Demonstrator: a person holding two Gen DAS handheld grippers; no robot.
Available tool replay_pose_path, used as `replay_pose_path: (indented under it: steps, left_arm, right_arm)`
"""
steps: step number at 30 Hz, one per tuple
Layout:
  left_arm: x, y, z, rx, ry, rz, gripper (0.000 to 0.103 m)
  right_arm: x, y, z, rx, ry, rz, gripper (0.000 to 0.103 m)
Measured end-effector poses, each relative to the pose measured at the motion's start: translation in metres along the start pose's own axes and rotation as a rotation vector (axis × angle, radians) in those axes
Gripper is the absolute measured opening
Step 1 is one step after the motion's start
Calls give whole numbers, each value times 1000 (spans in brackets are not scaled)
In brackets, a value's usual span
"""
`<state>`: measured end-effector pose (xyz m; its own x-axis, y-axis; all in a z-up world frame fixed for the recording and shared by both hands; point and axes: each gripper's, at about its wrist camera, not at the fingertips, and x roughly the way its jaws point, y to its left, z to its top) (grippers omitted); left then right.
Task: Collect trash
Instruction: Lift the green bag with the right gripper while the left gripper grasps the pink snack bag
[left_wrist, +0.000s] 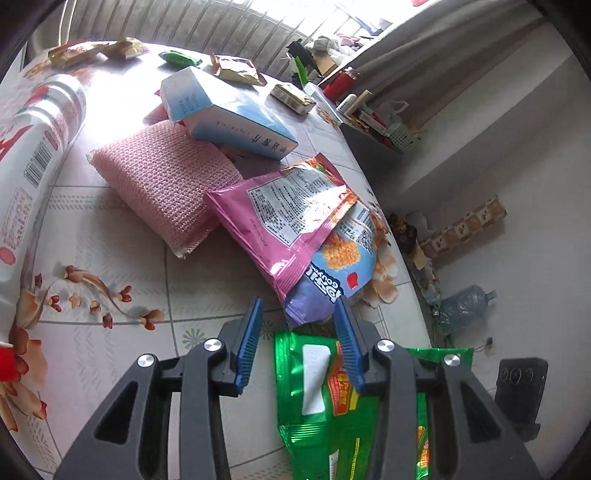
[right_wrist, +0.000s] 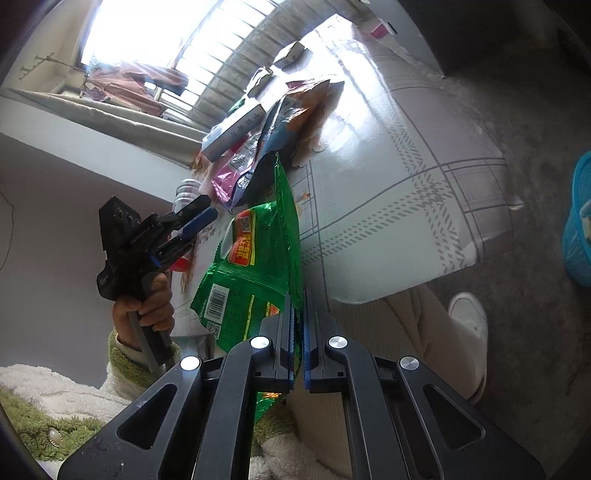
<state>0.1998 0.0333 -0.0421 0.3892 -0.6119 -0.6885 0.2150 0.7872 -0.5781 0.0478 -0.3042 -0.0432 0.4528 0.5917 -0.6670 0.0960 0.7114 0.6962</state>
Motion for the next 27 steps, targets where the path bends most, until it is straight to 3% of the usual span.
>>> replay_pose_path:
  steps: [4,8,14,19,27]
  left_arm:
    - [15,14,12,-130,15,-33,39]
    - [26,19,17,-197,18,-40,39]
    - [30,9,21,-185,-15,13,38]
    - [35,6,16,-169,-14,49,16]
    - [26,-4,12,-118,-65,58,9]
  right_arm:
    - [-18,-16,-7,50,-39,-25,2]
    - [-28,-22,-12,75,-67,-44,2]
    - [-37,-28,-14,96,-83,-55,2]
    - [-36,-28,-15,116,-90,-52,2]
    - [-40,-32,-15,137,-111,-45,2]
